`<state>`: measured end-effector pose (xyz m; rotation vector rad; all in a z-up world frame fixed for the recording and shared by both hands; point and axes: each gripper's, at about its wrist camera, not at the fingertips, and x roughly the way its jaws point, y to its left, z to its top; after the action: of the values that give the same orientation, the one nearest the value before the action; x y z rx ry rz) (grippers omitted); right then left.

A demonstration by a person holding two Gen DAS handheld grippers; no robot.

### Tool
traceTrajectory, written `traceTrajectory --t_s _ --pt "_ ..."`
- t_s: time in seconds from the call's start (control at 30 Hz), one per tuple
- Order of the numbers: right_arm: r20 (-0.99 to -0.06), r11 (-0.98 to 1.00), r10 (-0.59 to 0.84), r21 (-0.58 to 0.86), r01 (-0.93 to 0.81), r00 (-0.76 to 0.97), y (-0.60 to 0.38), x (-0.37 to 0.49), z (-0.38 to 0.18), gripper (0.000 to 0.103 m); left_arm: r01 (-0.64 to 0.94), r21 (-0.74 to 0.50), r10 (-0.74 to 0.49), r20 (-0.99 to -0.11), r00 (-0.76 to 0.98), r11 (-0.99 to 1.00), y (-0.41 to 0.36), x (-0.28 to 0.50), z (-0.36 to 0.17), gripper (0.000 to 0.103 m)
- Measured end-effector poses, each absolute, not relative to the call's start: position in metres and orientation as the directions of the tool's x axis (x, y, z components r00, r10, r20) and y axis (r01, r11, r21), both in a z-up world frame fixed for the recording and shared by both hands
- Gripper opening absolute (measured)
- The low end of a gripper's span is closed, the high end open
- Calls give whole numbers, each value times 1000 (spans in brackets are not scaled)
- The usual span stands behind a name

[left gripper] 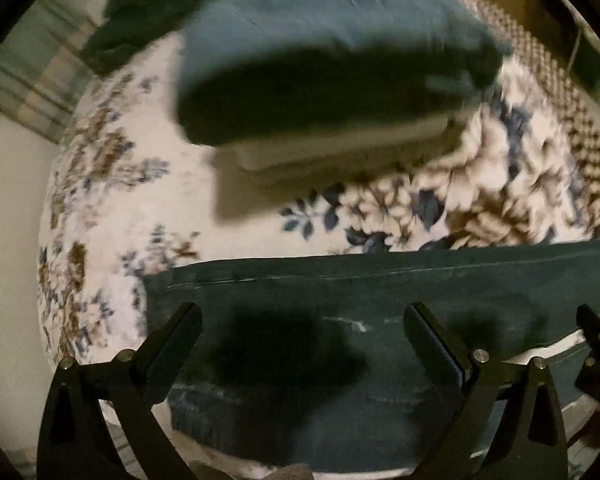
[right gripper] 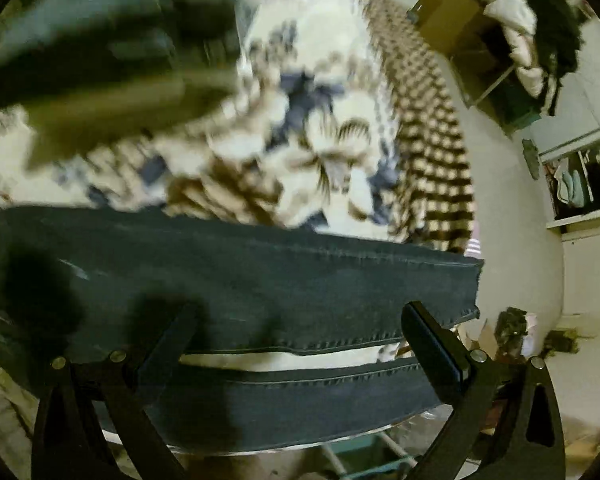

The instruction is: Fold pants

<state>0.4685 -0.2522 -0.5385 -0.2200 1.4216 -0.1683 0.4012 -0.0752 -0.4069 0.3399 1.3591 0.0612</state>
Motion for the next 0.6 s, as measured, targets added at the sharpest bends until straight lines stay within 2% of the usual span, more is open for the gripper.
traceTrajectory --t_s 0.17,0.43,0.6 --pt "-963 961 -268 -268 -61 11 -292 485 -616 103 217 291 260 -952 161 932 -96 422 -471 103" --pt "-951 932 -304 -283 -226 -62 -313 516 -686 103 382 306 298 -951 80 872 -129 442 -545 103" --pt "-947 894 -312 -269 -358 -70 -307 530 -709 103 433 257 258 -964 58 864 -131 454 -562 103"
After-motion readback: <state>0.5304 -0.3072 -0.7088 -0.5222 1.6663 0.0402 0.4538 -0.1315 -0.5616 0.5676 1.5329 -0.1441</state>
